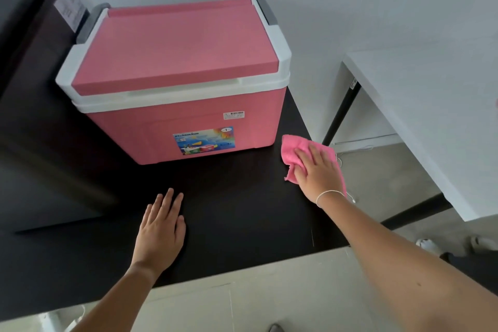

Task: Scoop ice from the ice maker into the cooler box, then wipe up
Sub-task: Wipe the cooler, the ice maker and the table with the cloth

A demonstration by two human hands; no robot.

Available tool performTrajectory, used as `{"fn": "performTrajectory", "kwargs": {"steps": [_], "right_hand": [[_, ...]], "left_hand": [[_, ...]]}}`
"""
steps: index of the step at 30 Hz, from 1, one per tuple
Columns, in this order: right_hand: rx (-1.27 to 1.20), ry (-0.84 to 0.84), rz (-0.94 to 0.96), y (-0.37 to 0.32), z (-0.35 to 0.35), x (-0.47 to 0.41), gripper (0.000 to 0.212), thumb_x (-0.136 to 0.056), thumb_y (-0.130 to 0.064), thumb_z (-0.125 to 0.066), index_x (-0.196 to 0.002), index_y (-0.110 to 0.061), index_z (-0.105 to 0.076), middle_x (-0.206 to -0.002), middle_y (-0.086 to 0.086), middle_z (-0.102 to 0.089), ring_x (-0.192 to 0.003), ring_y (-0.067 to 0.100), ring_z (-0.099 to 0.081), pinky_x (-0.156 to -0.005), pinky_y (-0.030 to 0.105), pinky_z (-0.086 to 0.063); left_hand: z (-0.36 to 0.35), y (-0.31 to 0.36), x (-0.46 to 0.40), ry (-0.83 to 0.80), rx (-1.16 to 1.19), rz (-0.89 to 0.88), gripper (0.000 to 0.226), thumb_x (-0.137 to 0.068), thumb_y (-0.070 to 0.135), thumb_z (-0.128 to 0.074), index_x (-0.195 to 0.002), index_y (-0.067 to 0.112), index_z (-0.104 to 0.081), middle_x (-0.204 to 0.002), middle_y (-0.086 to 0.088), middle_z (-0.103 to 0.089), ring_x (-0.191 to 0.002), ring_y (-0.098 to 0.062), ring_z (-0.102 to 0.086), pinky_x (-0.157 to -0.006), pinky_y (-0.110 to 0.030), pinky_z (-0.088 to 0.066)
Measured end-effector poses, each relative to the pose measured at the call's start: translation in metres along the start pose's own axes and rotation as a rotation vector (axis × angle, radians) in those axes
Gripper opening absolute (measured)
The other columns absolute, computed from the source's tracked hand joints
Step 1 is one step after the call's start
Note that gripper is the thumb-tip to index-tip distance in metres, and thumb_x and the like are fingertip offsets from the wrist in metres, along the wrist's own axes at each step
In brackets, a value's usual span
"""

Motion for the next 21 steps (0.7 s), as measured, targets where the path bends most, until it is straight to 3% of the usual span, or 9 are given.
{"fn": "performTrajectory", "kwargs": {"steps": [3,7,12,16,21], "right_hand": [[-0.055,-0.015,-0.063,-0.003,-0.007,0.010,0.071,-0.085,-0.049,0.007,-0.149,-0.030,-0.017,-0.159,0.003,-0.015,-0.146,0.029,-0.014,-0.118,0.045,-0.015],[-0.112,0.048,-0.113,-0.007,-0.004,0.037,0.052,-0.099,-0.042,-0.020,-0.150,-0.033,-0.014,-0.160,0.002,-0.010,-0.146,0.030,-0.011,-0.120,0.040,-0.007],[-0.072,0.007,-0.113,-0.009,-0.012,0.070,0.077,-0.078,-0.053,0.013,-0.150,-0.037,-0.011,-0.160,-0.002,-0.007,-0.147,0.026,-0.008,-0.121,0.040,-0.003],[-0.087,-0.035,-0.115,-0.025,-0.009,0.100,0.083,-0.071,-0.052,0.018,-0.149,-0.040,-0.010,-0.160,-0.007,0.001,-0.148,0.022,-0.001,-0.117,0.038,0.005],[-0.217,-0.069,-0.023,-0.071,-0.008,0.124,0.083,-0.072,-0.053,0.014,-0.146,-0.043,-0.022,-0.159,-0.011,-0.002,-0.148,0.020,0.001,-0.116,0.034,0.009]], "left_hand": [[-0.001,-0.001,0.001,-0.007,-0.003,0.001,0.065,-0.088,0.039,-0.016,-0.149,0.016,-0.021,-0.158,-0.002,-0.013,-0.146,-0.019,-0.006,-0.116,-0.029,0.001],[0.000,0.000,0.001,-0.003,0.004,-0.001,0.057,-0.095,0.036,-0.021,-0.149,0.016,-0.020,-0.158,-0.004,-0.013,-0.146,-0.021,-0.007,-0.118,-0.032,-0.002],[0.001,0.002,0.001,-0.028,0.015,-0.002,0.054,-0.099,0.028,-0.030,-0.149,0.016,-0.018,-0.159,-0.005,-0.011,-0.147,-0.023,-0.006,-0.119,-0.035,-0.004],[0.005,0.006,-0.002,-0.068,0.013,0.009,0.054,-0.099,0.028,-0.028,-0.150,0.015,-0.016,-0.159,-0.007,-0.010,-0.147,-0.025,-0.007,-0.119,-0.038,-0.006],[0.013,0.009,-0.001,-0.157,0.010,0.021,0.054,-0.099,0.031,-0.030,-0.150,0.019,-0.017,-0.159,-0.008,-0.009,-0.146,-0.028,-0.009,-0.118,-0.038,-0.010]]}}
Point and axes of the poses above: each hand's wrist, its own x-axis away from the middle knuckle, its own z-axis out of the back of the hand, y = z × x, the point moved 4 cm from there along -x, towards the middle knuckle
